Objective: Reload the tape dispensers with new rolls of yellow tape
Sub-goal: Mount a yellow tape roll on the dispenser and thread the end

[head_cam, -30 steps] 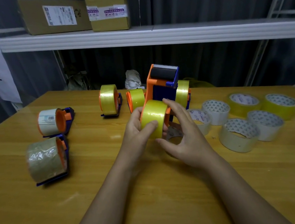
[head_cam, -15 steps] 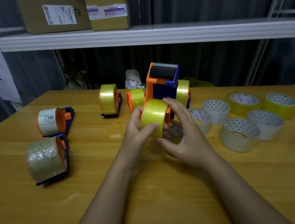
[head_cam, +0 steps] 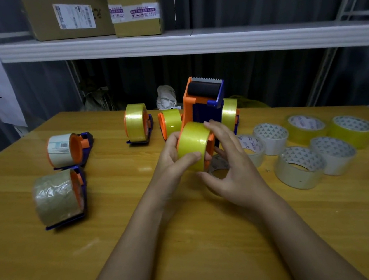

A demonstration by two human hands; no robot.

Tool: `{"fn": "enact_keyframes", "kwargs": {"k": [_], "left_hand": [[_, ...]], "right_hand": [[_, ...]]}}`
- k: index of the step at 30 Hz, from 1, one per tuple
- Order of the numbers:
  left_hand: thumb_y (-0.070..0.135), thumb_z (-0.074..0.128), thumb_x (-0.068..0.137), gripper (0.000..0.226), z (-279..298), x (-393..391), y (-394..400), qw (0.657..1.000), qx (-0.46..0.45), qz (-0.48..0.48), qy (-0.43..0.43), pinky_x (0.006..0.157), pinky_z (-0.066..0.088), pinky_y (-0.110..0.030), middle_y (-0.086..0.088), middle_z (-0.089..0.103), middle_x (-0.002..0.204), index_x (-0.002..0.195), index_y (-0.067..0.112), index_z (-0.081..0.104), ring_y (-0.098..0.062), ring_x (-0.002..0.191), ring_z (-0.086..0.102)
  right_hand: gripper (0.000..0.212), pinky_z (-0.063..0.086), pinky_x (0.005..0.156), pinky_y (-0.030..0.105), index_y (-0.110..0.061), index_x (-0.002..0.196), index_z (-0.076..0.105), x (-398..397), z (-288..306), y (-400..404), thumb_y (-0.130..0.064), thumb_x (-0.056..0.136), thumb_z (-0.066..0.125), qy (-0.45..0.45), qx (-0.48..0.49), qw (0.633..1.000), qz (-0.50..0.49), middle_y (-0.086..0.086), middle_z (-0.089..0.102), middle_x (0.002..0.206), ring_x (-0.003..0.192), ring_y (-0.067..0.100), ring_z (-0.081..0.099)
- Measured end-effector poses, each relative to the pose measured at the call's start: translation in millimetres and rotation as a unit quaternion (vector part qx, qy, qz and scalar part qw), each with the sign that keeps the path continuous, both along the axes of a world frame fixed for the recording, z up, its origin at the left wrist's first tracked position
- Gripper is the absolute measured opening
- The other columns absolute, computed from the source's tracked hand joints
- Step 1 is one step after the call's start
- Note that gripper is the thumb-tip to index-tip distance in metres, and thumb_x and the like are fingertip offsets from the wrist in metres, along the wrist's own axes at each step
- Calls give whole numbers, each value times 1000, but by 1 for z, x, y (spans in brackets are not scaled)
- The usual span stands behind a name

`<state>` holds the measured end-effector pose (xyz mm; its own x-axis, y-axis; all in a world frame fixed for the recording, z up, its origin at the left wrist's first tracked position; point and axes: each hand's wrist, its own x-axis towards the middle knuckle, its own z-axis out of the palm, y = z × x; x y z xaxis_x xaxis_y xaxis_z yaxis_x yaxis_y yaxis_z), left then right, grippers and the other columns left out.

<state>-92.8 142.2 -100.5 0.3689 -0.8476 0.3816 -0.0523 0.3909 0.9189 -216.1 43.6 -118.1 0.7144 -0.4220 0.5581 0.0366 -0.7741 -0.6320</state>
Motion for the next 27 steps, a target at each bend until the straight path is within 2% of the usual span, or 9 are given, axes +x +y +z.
{"fn": "enact_keyframes", "kwargs": {"k": [3,6,9,11,15,20,22,24,27], "left_hand": [[10,57,75,40,0,-1,0,1000,6,0,-7,69,49,-16,7,70,79,114,13,47,-5,78,66],[13,59,75,41,1,-2,0,1000,6,6,-3,69,49,-15,9,69,80,114,12,47,-4,78,66],[19,66,71,47,0,-2,0,1000,6,14,-1,70,49,-16,9,68,82,114,13,48,-5,79,66],[26,67,69,49,-1,-2,0,1000,5,19,-4,70,49,-16,8,68,80,113,14,49,-6,78,65],[18,60,77,35,-2,-3,-1,999,5,31,-7,70,48,-16,3,67,73,110,14,49,-7,75,65],[24,62,84,27,-1,-5,-1,999,1,46,14,63,48,-13,8,67,71,107,13,52,-3,69,64],[23,60,87,22,-3,-2,-2,999,0,39,27,65,49,-17,3,68,72,106,15,54,-8,71,65],[21,56,82,27,-4,-1,-2,999,4,35,22,67,50,-19,1,68,74,108,15,53,-10,75,66],[18,60,77,35,-5,-2,-3,999,5,42,-8,68,49,-16,5,68,74,111,14,50,-6,75,66]], "right_hand": [[88,41,101,21,-48,146,18,-1,-1,-1,-24,81,73,3,-7,1000,1,-14,14,155,141,8,25],[88,41,97,14,-47,146,19,0,-1,-1,-24,81,74,10,-14,1000,-7,-16,13,155,139,2,25],[88,36,90,0,-47,145,18,-1,0,0,-23,81,74,11,-19,1000,-10,-15,14,155,131,-14,21],[88,33,89,-3,-47,145,17,-1,0,0,-24,82,74,14,-22,1000,-12,-15,14,155,130,-15,20],[88,38,88,2,-43,149,18,0,-1,-1,-28,82,73,21,-30,999,-24,-16,13,156,133,-7,24],[87,38,91,3,-46,146,20,1,-1,2,-30,80,75,14,-31,999,-25,-18,14,155,135,0,24],[88,43,103,22,-49,146,20,2,-1,2,-30,80,76,5,-5,1000,-14,-19,15,154,141,6,24],[88,45,105,39,-50,145,18,1,-1,1,-32,80,74,5,13,1000,-7,-17,16,154,142,11,26],[86,48,102,43,-48,146,18,1,-1,1,-36,79,70,6,10,1000,-5,-15,17,154,141,14,29]]}}
